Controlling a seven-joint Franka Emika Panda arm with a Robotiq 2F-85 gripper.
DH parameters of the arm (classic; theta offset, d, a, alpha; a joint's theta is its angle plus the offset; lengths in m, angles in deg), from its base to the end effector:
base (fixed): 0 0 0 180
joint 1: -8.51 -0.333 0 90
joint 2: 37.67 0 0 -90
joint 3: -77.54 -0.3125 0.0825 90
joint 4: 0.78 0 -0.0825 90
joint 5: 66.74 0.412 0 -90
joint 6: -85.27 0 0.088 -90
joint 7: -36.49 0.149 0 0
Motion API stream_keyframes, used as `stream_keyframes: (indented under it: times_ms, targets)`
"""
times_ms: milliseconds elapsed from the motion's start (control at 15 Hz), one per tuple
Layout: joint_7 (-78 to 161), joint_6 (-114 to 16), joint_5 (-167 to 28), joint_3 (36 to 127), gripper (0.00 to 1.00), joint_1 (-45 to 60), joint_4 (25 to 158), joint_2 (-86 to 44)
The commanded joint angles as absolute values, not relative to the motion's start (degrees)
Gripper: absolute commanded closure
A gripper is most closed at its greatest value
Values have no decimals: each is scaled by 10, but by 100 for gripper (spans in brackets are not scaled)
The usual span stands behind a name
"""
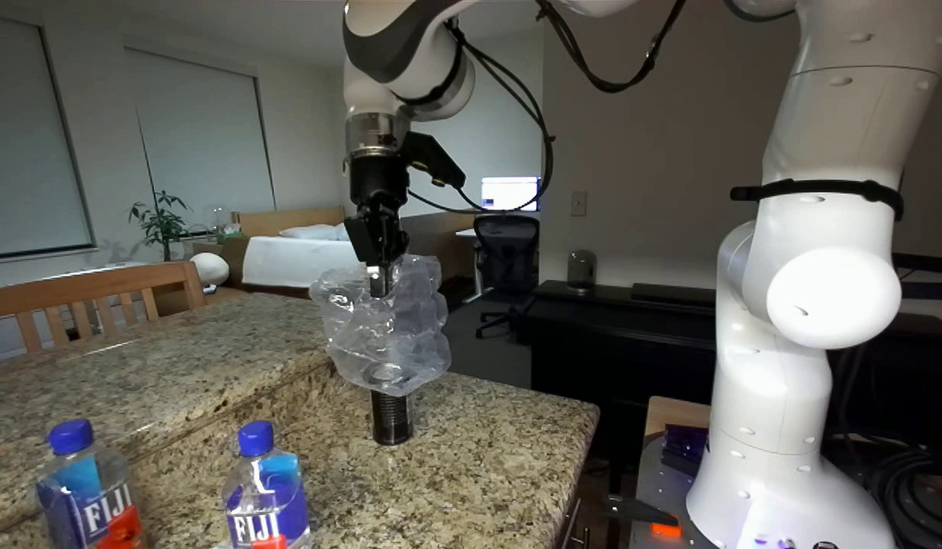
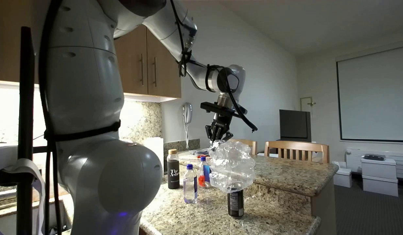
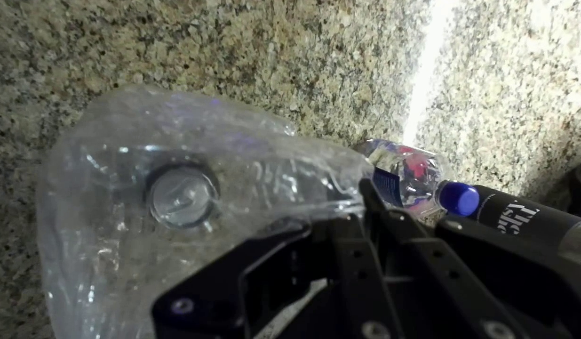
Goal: Put the plastic over the black can
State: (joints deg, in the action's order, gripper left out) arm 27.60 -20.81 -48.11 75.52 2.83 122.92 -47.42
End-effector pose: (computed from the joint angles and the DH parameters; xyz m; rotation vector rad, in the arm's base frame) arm 0.4980 0.1058 0.4089 -2.8234 -0.2494 0.1897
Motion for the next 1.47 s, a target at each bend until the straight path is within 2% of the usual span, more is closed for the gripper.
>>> stream_keyframes:
  times_ms: [0, 1000, 1067, 1200, 1400]
  targets:
    - [257, -231, -466, 750, 91, 26, 1232, -465]
    - [240, -245, -407, 770, 92, 43, 1290, -433]
    - [248, -243, -405, 772, 67, 45, 1293, -433]
    - [252, -240, -406, 774, 63, 49, 1296, -431]
    - [258, -239, -418, 772, 43, 51, 1293, -433]
